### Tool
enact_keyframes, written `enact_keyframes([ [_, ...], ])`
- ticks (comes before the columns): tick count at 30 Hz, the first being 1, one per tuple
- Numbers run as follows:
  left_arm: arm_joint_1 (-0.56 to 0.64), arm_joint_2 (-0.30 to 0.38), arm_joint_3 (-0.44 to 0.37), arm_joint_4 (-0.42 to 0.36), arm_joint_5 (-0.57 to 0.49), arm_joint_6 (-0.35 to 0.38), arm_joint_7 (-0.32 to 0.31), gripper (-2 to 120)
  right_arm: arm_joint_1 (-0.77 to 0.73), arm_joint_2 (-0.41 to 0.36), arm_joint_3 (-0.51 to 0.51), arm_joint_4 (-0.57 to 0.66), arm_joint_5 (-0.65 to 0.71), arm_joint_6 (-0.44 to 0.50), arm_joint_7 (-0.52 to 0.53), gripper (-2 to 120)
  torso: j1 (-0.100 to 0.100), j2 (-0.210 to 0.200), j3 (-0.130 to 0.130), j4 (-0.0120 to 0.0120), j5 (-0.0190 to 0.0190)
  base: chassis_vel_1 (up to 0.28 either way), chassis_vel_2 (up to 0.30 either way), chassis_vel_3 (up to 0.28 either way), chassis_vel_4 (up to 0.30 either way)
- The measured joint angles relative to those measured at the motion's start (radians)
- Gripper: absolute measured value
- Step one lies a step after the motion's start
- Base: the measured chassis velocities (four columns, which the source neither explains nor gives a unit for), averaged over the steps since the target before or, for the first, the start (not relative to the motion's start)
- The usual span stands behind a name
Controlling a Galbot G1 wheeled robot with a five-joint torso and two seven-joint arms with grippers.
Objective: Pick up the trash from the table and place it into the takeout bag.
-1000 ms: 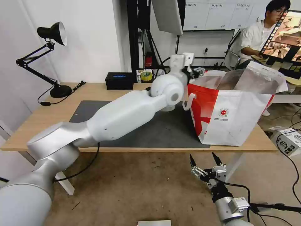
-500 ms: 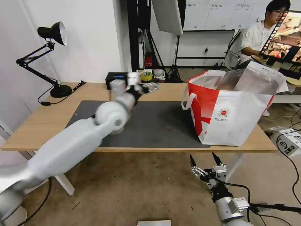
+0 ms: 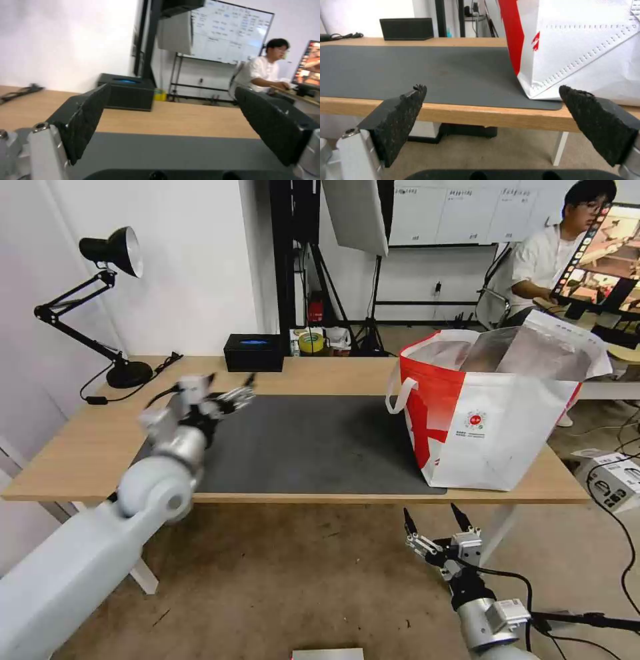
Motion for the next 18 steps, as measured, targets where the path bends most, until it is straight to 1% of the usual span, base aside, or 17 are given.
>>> enact_keyframes([
  [3,0.150,-0.019,-0.133,-0.028,0.056,-0.017,0.022,100,0.000,0.000,0.000,0.000,0.000,0.000,0.000,100,0.000,0.000,0.000,0.0001,0.0003,0.000,0.000,0.000,0.000],
  [4,0.150,-0.019,-0.133,-0.028,0.056,-0.017,0.022,100,0.000,0.000,0.000,0.000,0.000,0.000,0.000,100,0.000,0.000,0.000,0.0001,0.0003,0.000,0.000,0.000,0.000],
  [6,0.229,-0.039,-0.201,-0.046,0.078,-0.028,0.034,100,0.000,0.000,0.000,0.000,0.000,0.000,0.000,100,0.000,0.000,0.000,0.0002,0.0002,0.000,0.000,0.000,0.000],
  [8,0.249,-0.043,-0.217,-0.051,0.080,-0.029,0.036,100,0.000,0.000,0.000,0.000,0.000,0.000,0.000,100,0.000,0.000,0.000,0.0001,0.0001,0.000,0.000,0.000,0.000],
  [9,0.312,-0.053,-0.269,-0.064,0.088,-0.039,0.047,100,0.000,0.000,0.000,0.000,0.000,0.000,0.000,100,0.000,0.000,0.000,-0.0002,0.0005,0.000,0.000,0.000,0.000],
  [11,0.403,-0.079,-0.337,-0.074,0.108,-0.060,0.069,100,0.000,0.000,0.000,0.000,0.000,0.000,0.000,100,0.000,0.000,0.000,0.0001,0.0003,0.000,0.000,0.000,0.000],
  [12,0.403,-0.079,-0.337,-0.074,0.108,-0.060,0.069,100,0.000,0.000,0.000,0.000,0.000,0.000,0.000,100,0.000,0.000,0.000,0.0001,0.0003,0.000,0.000,0.000,0.000],
  [14,0.474,-0.116,-0.386,-0.078,0.138,-0.082,0.092,100,0.000,0.000,0.000,0.000,0.000,0.000,0.000,100,0.000,0.000,0.000,0.0003,0.0003,0.000,0.000,0.000,0.000],
  [15,0.501,-0.129,-0.400,-0.078,0.151,-0.091,0.098,100,0.000,0.000,0.000,0.000,0.000,0.000,0.000,100,0.000,0.000,0.000,0.0003,0.0002,0.000,0.000,0.000,0.000],
  [16,0.501,-0.129,-0.400,-0.078,0.151,-0.091,0.098,100,0.000,0.000,0.000,0.000,0.000,0.000,0.000,100,0.000,0.000,0.000,0.0003,0.0002,0.000,0.000,0.000,0.000],
  [18,0.566,-0.161,-0.432,-0.077,0.181,-0.108,0.105,100,0.000,0.000,0.000,0.000,0.000,0.000,0.000,100,0.000,0.000,0.000,0.0001,0.0004,0.000,0.000,0.000,0.000],
])
